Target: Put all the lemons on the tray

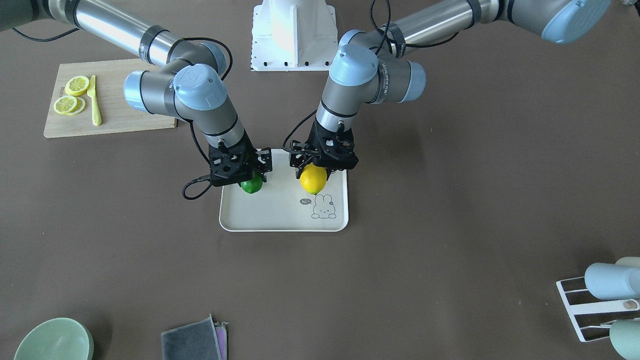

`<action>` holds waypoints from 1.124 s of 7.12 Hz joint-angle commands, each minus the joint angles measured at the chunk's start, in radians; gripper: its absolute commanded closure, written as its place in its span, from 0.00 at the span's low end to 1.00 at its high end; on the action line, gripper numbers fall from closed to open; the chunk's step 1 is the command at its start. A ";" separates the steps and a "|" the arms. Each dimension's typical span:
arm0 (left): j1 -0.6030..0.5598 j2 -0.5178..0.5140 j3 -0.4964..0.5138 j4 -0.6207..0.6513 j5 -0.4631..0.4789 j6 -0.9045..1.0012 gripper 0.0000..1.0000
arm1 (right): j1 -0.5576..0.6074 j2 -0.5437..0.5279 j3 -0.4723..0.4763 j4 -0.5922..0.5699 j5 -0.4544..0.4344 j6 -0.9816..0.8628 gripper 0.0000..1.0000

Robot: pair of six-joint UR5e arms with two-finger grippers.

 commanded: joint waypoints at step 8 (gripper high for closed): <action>-0.119 0.130 -0.182 0.007 0.014 0.253 0.02 | 0.198 0.000 0.041 0.009 0.123 -0.085 0.00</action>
